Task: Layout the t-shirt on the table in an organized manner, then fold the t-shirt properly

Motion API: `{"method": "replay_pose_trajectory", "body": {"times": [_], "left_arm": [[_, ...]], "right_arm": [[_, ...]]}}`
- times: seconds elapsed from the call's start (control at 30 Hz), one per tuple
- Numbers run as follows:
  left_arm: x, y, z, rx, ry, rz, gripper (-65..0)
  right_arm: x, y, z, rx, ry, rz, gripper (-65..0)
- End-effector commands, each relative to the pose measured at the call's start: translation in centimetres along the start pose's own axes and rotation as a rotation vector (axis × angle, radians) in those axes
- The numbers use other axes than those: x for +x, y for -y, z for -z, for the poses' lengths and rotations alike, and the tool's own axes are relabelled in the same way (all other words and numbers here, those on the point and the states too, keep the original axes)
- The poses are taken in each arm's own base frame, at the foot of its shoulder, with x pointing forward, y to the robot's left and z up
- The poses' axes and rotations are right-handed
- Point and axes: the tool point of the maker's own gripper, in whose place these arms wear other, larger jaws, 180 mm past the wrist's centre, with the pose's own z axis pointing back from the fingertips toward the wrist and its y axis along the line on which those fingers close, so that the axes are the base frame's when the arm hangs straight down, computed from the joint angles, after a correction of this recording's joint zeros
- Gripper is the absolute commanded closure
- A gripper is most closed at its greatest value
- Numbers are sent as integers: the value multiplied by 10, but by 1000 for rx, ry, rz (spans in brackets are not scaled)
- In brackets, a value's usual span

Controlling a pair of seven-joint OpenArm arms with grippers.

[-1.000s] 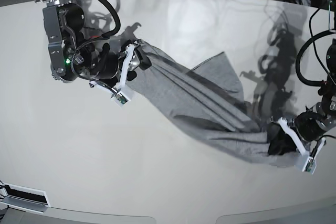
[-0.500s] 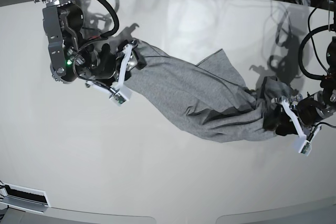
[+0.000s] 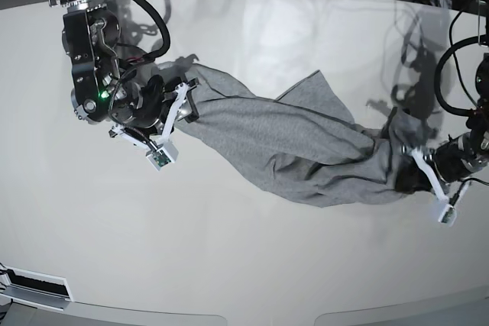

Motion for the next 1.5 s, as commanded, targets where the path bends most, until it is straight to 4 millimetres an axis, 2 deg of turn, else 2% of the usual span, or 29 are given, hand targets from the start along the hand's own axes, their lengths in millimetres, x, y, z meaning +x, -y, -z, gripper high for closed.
{"method": "replay_pose_trajectory", "body": {"times": [0.0,0.07,0.13,0.2,0.23,0.33,0.37,0.63,0.67,0.77,0.8,0.87,1.0,1.1,1.17,1.27,1.4,1.47], "left_arm": [[29,2,-9,-42,88,35,0],[39,15,-15,-122,130,62,0],[45,16,-20,-139,156,52,0],[44,14,-20,-130,146,54,0],[41,13,-19,-122,135,51,0],[38,16,-17,-129,128,38,0],[39,21,-17,-154,133,40,0],[38,26,-18,-183,127,26,0],[38,26,-18,-184,127,25,0],[34,26,-18,-185,106,25,0],[32,27,-18,-192,93,20,0],[27,33,-18,-223,65,-8,0],[13,51,-23,-327,-24,-72,0],[5,67,-30,-420,-78,-112,0],[5,81,-35,-500,-83,-148,0],[-3,99,-35,-570,-110,-171,0],[-7,128,-21,-642,-80,-219,0],[-2,148,-11,-690,-45,-245,0]], "right_arm": [[28,-1,-7,30,69,-21,-330],[39,-21,-13,140,91,-75,-330],[50,-42,-21,251,149,-114,-330],[57,-53,-25,312,188,-114,-325],[58,-55,-25,318,194,-111,-294],[60,-61,-24,332,201,-102,-88],[58,-64,-23,339,198,-101,-50],[20,-76,2,265,119,-228,-50],[17,-79,6,267,111,-243,-81],[13,-71,17,177,92,-258,-276],[11,-65,19,135,81,-255,-293],[3,-54,25,79,41,-260,-248],[-11,-37,39,57,-36,-256,-15],[-10,-18,50,34,-70,-242,0],[6,7,53,-51,-50,-241,0],[55,39,50,-169,57,-248,0],[126,54,33,-202,199,-271,0],[152,56,25,-189,243,-266,0]]}}
